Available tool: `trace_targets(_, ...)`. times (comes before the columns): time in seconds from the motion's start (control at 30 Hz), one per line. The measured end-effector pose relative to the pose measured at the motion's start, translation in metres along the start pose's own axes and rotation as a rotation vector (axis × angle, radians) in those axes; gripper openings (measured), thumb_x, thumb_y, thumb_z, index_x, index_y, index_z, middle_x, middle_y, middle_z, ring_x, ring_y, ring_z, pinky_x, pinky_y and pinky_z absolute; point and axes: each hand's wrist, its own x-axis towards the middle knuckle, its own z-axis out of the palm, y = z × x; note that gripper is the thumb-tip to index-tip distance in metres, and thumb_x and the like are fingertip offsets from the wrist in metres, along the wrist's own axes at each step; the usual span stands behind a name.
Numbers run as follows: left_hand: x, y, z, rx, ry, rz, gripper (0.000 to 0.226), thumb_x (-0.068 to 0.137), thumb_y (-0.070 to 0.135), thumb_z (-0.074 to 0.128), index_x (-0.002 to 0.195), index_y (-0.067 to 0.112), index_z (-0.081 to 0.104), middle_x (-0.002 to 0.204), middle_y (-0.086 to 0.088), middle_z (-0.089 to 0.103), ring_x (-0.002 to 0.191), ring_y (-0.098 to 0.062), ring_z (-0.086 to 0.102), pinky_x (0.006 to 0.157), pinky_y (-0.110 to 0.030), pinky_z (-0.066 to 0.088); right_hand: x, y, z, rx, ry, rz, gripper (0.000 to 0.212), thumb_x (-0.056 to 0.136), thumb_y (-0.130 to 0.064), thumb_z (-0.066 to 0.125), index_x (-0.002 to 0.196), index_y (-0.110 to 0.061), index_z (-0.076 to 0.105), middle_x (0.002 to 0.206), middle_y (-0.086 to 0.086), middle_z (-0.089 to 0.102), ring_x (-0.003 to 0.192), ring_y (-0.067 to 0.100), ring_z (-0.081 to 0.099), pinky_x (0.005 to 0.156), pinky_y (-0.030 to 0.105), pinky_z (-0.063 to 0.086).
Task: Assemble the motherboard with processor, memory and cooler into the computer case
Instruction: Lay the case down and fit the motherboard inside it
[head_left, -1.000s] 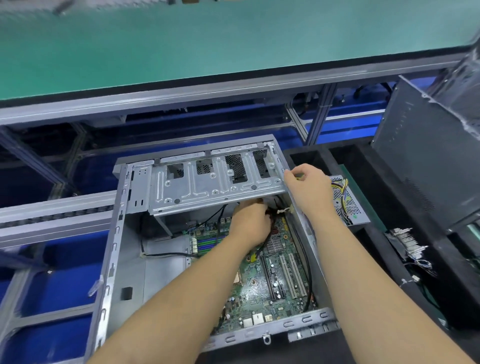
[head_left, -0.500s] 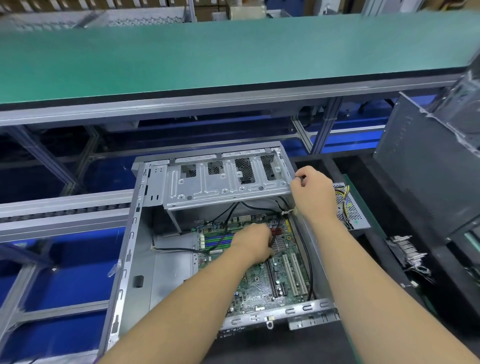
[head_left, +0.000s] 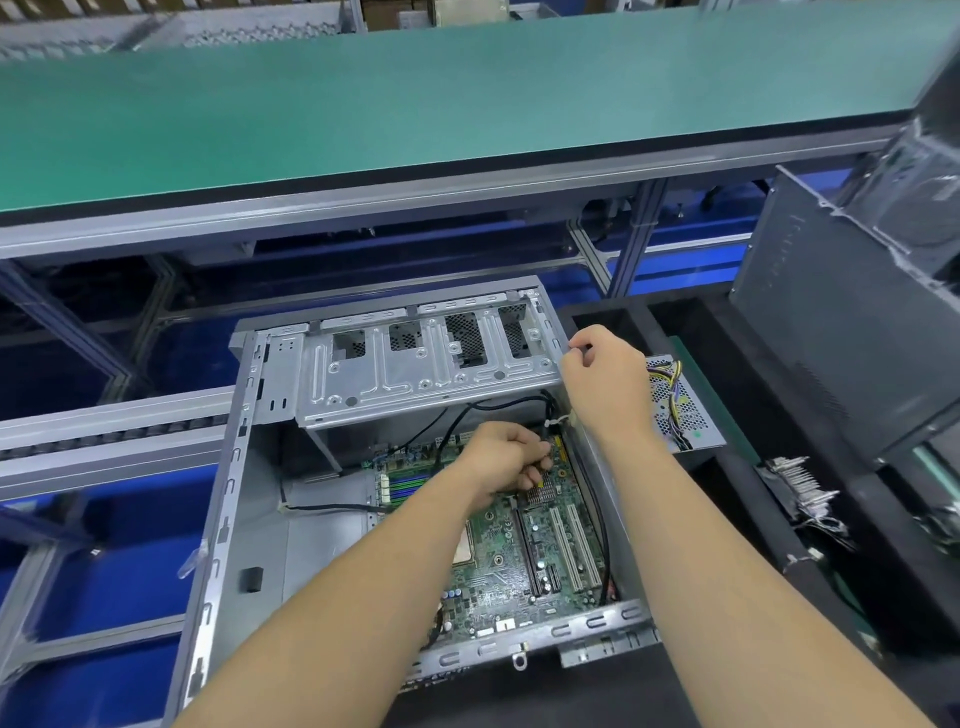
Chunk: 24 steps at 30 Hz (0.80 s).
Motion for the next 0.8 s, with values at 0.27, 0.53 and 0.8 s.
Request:
trace_targets(0.27, -0.006, -0.001, -0.026, 0.436, -0.181, 0.038, 0.011, 0.091, 0.009, 0.07, 0.092, 0.01, 0.059, 0.075, -0.005, 0.065, 0.062, -0.014, 0.062, 0.06, -0.025, 0.053, 0.0, 0.001, 0.001, 0.029, 0.004, 0.013, 0.013, 0.095, -0.018, 0.051, 0.098, -0.019, 0.064, 0.085, 0.001, 0.065, 0.073, 0.017, 0.059, 0.065, 0.036, 0.053)
trace_targets(0.53, -0.016, -0.004, -0.05, -0.058, 0.042, 0.023, 0.012, 0.094, 0.005, 0.064, 0.102, -0.002, 0.058, 0.09, -0.016, 0.066, 0.064, -0.015, 0.067, 0.063, -0.023, 0.059, -0.001, -0.002, -0.001, 0.028, 0.0, 0.025, 0.014, 0.095, -0.016, 0.052, 0.1, -0.017, 0.064, 0.088, 0.002, 0.064, 0.079, 0.021, 0.06, 0.072, 0.043, 0.056)
trace_targets(0.8, -0.006, -0.014, -0.019, 0.115, 0.056, 0.103, 0.013, 0.086, -0.008, 0.068, 0.087, 0.004, 0.065, 0.09, -0.019, 0.071, 0.072, -0.019, 0.067, 0.077, -0.033, 0.061, -0.002, -0.002, -0.002, 0.04, -0.005, 0.026, 0.015, 0.095, -0.015, 0.051, 0.101, -0.015, 0.065, 0.086, 0.005, 0.065, 0.078, 0.024, 0.06, 0.073, 0.044, 0.055)
